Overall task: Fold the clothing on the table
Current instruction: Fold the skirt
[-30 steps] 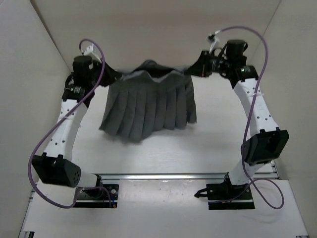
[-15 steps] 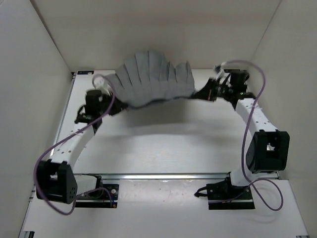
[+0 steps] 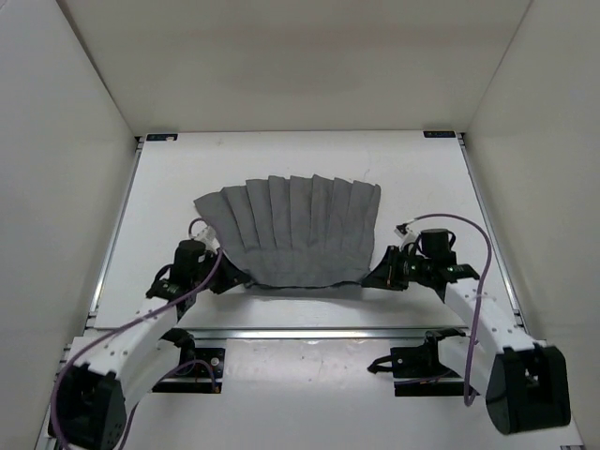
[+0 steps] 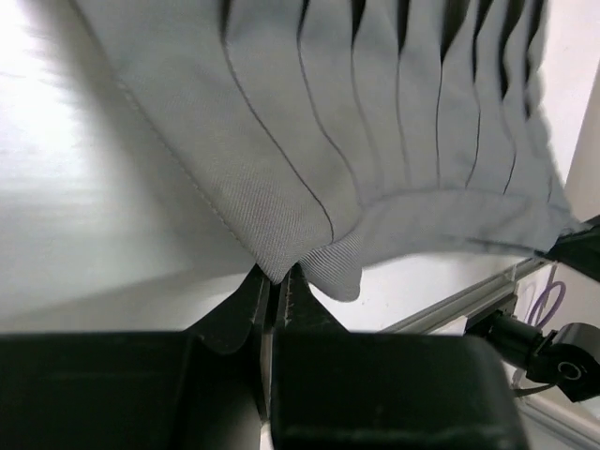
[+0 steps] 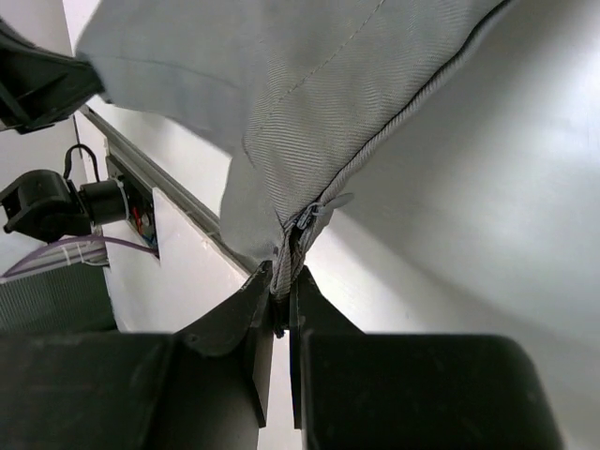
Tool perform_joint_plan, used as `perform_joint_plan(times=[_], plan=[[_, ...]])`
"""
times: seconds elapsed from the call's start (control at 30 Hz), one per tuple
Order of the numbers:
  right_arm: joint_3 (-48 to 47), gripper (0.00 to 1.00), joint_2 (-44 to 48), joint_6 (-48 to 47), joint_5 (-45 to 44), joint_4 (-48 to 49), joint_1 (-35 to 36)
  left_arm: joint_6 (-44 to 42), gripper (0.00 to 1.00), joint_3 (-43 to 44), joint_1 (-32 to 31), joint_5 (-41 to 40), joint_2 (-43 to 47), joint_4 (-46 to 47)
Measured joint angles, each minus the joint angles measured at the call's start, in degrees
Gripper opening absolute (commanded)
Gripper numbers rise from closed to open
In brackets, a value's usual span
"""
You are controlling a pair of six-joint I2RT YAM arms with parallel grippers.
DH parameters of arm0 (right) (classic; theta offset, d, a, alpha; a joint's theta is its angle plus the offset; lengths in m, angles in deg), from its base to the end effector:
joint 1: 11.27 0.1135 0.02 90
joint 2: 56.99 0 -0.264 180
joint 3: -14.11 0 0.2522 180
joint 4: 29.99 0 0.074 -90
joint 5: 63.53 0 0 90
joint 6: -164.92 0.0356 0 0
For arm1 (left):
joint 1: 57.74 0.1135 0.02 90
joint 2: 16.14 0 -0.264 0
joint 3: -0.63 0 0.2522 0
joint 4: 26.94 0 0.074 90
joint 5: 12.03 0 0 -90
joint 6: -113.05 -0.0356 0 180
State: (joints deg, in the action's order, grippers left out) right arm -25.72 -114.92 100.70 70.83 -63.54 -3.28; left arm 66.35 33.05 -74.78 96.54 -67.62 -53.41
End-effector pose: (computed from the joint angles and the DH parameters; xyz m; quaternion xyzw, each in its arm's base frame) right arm 0.1760 0.0498 0.1809 0.0127 0.8833 0.4295 0.1875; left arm 0.1587 -0.0605 0.1608 -0.1481 0.9035 -0.3168 0.2478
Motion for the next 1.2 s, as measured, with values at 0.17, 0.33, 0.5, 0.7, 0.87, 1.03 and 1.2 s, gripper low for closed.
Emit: perform_joint_plan(times=[0.17, 0.33, 0.5, 0.7, 0.87, 1.03, 1.2], plan=[[2.84, 0.00, 9.86, 2.58, -0.59, -6.16, 0.66, 0.22, 0.00, -0.63, 0.68, -1.86, 13.00, -8.87], [3.48, 0.01, 17.18, 4.85, -0.52, -11.26, 2.36, 1.16, 0.00, -0.61, -1.25, -2.91, 18.67, -17.70], [3.91, 0.00, 28.09, 6.86, 1.66, -16.68, 2.47, 2.69, 0.00, 2.10, -1.31, -2.54, 26.29, -27.36], [4.81, 0.00, 37.75, 13.94, 11.32, -12.35, 2.38, 4.17, 0.00, 12.83, -1.42, -0.24, 27.39, -36.48], [8.26, 0.00, 36.37, 22.03, 20.65, 3.32, -1.70, 3.56, 0.00, 22.34, -0.83, -0.17, 22.47, -36.96], [6.62, 0.00, 26.25, 22.56, 20.15, 15.08, -6.36, 2.56, 0.00, 21.57, 2.32, -1.25, 13.27, -28.55], [-0.31, 0.00, 13.70, 17.11, 16.28, 17.38, -7.98, 1.88, 0.00, 18.88, 5.62, -2.58, 3.61, -20.48]])
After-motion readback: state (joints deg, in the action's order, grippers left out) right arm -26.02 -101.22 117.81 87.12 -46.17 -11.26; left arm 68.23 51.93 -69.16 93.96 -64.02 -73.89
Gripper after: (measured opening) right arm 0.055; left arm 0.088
